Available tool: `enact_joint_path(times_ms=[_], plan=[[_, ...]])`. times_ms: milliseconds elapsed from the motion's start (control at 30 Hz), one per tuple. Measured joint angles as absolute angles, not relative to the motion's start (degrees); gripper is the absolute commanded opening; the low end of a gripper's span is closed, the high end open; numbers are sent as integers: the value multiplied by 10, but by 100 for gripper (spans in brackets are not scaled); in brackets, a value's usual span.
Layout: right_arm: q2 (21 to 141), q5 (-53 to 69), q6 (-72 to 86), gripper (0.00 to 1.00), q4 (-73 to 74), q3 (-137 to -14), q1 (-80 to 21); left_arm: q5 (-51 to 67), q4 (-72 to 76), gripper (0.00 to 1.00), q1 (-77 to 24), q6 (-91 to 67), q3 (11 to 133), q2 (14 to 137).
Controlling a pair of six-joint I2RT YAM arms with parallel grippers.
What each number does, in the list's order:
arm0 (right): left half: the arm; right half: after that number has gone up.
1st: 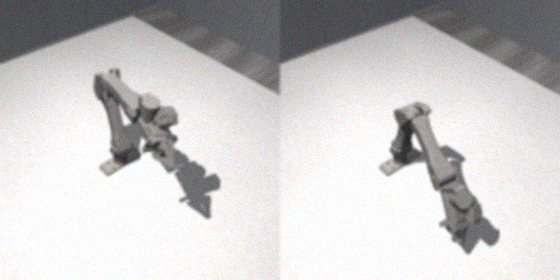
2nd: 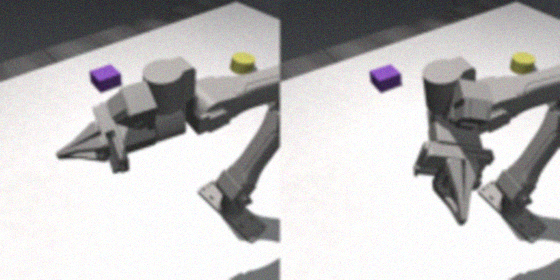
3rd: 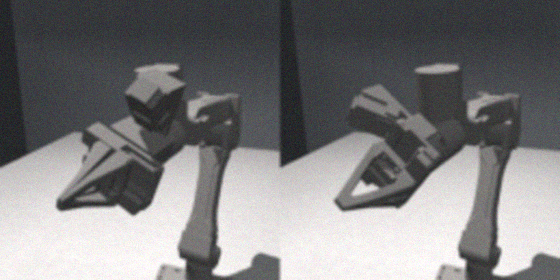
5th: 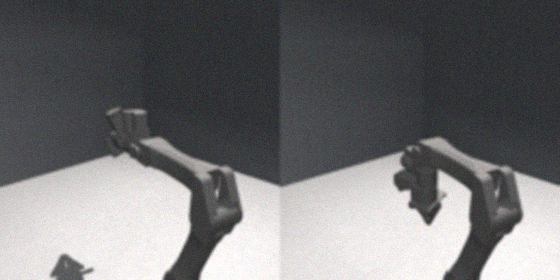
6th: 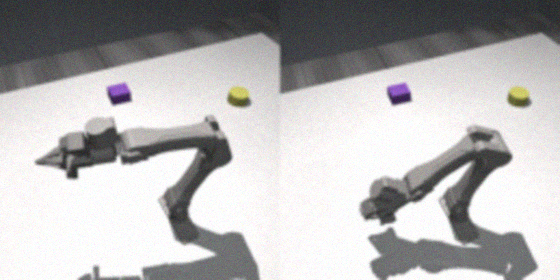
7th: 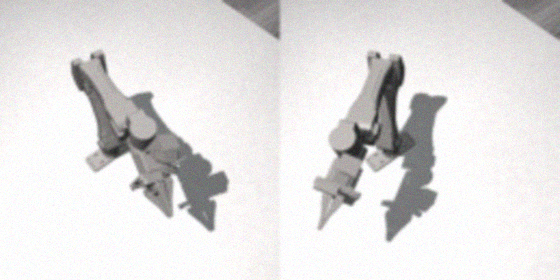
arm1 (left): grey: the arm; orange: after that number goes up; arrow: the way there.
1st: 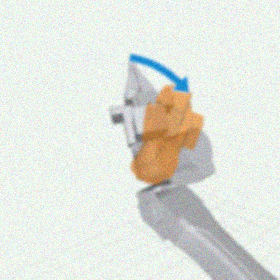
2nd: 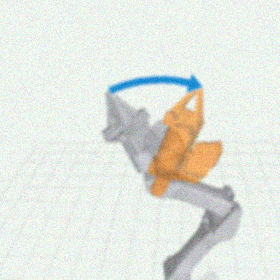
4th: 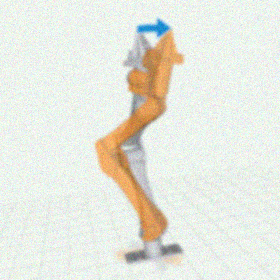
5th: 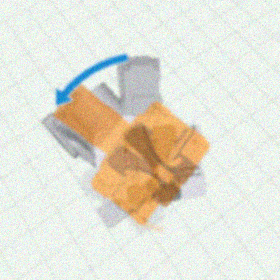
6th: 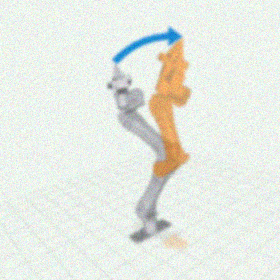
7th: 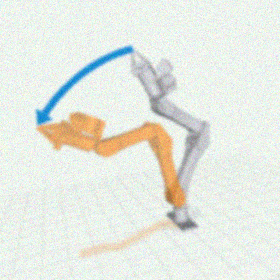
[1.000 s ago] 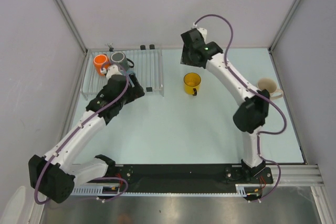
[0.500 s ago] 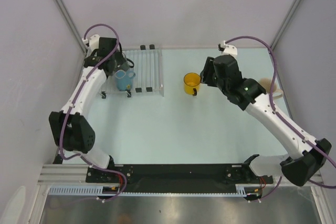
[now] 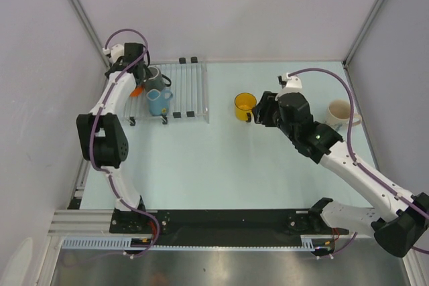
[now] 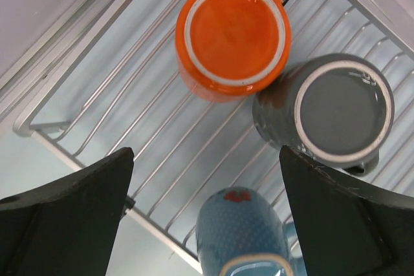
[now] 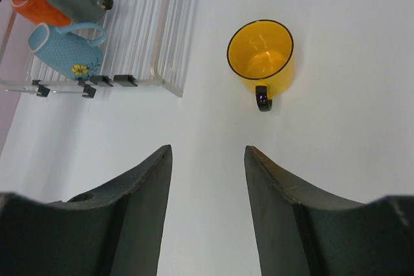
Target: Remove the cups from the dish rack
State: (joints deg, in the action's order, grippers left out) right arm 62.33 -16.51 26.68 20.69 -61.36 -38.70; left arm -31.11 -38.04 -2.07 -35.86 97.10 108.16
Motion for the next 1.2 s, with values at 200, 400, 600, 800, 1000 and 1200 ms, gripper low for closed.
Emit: enact_joint_path(times_ms=[200,400,600,800,1000,1200], plan=[[658,-134,269,54,177,-595,-395,-306,-341,100,-16,-339,993,1113],[668,-115,270,55,154,-578,-406,-297,-315,100,-2,-340,1018,1121],[667,-111,268,55,140,-567,-411,-298,-299,100,22,-340,1068,1160],[667,-111,263,55,135,-562,-411,-293,-297,100,25,-340,1093,1200],[667,-111,263,55,133,-561,-411,-280,-299,100,31,-340,1093,1222],[668,-111,263,55,133,-557,-411,-261,-299,100,41,-340,1096,1244]])
